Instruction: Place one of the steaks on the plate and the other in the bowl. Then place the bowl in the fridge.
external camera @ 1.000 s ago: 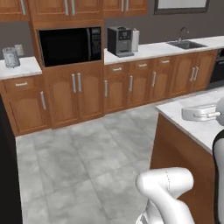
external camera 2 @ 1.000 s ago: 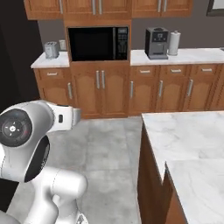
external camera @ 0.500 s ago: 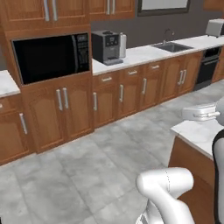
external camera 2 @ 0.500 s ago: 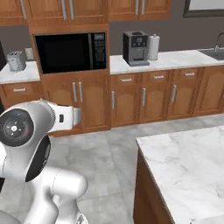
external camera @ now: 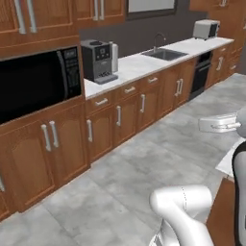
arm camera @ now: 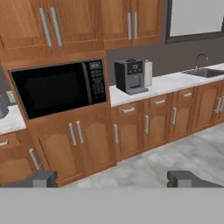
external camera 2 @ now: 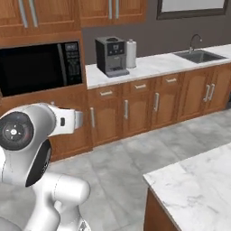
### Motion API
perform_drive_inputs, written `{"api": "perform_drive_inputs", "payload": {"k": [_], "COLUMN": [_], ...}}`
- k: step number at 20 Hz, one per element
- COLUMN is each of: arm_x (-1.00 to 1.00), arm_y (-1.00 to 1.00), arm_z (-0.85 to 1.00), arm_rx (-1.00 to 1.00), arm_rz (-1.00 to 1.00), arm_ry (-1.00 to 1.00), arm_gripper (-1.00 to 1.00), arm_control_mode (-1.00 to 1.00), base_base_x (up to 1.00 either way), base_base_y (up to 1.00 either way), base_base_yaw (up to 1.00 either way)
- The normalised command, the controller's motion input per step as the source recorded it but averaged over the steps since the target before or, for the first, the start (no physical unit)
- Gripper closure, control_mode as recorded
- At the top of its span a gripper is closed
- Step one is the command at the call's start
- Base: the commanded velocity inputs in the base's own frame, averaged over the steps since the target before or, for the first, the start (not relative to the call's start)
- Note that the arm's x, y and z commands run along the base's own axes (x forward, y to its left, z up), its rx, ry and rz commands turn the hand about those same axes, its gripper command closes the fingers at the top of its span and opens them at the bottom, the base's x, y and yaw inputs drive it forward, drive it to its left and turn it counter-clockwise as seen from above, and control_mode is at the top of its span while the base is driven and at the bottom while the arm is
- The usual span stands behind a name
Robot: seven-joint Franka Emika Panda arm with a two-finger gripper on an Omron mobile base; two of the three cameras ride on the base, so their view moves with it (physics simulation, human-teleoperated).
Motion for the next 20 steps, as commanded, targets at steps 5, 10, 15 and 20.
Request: {"api": "perform_drive_inputs", "payload": {"k": [5, 10, 15, 20], "arm_x": [0.00, 0.00, 0.00, 0.00], "arm_y": [0.00, 0.00, 0.00, 0.00], "arm_z": [0.00, 0.00, 0.00, 0.00], "arm_rx": [0.00, 0.00, 0.00, 0.00], "arm_rz": [0.00, 0.00, 0.00, 0.00], "arm_ry": [0.00, 0.00, 0.00, 0.00], "arm_gripper": [-1.00, -1.00, -1.00, -1.00], "arm_control_mode": [1.00, 1.00, 1.00, 1.00], "base_base_x": [1.00, 1.00, 1.00, 1.00], "base_base_y": [0.00, 0.05, 0.53, 0.69], "base_base_yaw": [-0.52, -0.52, -0.50, -0.51]}}
